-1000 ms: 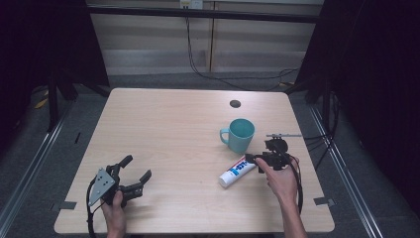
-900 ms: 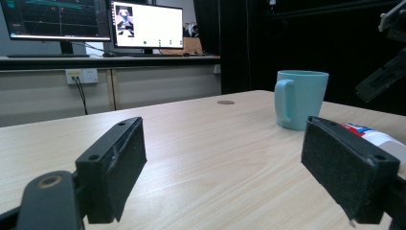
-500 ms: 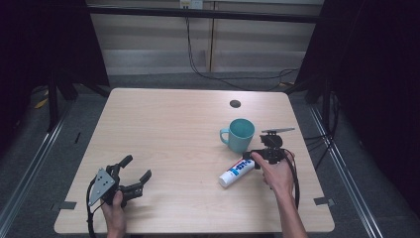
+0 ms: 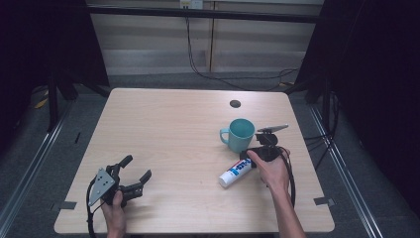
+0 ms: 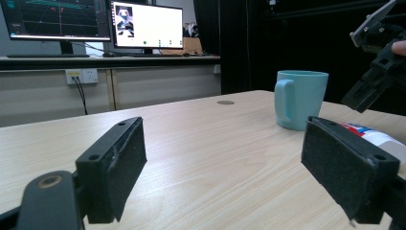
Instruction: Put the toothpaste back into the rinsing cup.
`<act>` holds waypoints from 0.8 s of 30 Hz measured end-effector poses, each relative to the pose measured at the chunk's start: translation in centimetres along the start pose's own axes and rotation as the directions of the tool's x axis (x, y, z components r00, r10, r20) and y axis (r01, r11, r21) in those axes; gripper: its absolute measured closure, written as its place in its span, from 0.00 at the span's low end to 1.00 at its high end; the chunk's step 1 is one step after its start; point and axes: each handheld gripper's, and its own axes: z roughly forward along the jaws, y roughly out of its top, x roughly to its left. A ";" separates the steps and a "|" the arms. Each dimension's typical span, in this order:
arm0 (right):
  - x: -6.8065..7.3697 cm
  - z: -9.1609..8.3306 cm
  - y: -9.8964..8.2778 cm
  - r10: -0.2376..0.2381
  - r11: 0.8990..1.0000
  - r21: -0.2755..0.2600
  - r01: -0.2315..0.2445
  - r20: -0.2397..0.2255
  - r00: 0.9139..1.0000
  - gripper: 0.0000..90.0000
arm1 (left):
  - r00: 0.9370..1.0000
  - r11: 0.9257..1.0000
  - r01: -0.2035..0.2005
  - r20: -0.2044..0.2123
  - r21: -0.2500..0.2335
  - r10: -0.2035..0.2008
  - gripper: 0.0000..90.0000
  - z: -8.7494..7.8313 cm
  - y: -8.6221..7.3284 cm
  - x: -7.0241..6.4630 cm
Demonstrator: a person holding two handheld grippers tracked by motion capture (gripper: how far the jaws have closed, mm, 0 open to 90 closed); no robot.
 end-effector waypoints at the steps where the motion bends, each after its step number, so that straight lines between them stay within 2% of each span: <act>1: 0.0 0.3 0.0 0.006 1.000 0.014 -0.006 0.000 1.000 0.25 | 1.000 1.000 0.001 0.000 -0.001 -0.001 0.17 0.0 0.0 0.0; 6: -0.2 0.7 0.1 0.012 0.999 0.046 -0.013 0.020 1.000 0.24 | 1.000 1.000 0.000 0.000 0.000 0.000 0.17 0.0 0.0 0.0; 16: 0.4 1.8 -0.3 0.000 0.998 0.060 -0.001 0.023 1.000 0.24 | 1.000 1.000 0.001 0.000 -0.002 -0.001 0.17 0.0 0.0 0.0; 24: 0.8 2.3 -0.4 -0.001 0.998 0.067 -0.003 0.052 0.999 0.17 | 1.000 1.000 -0.001 -0.001 0.001 0.001 0.17 0.0 0.0 0.0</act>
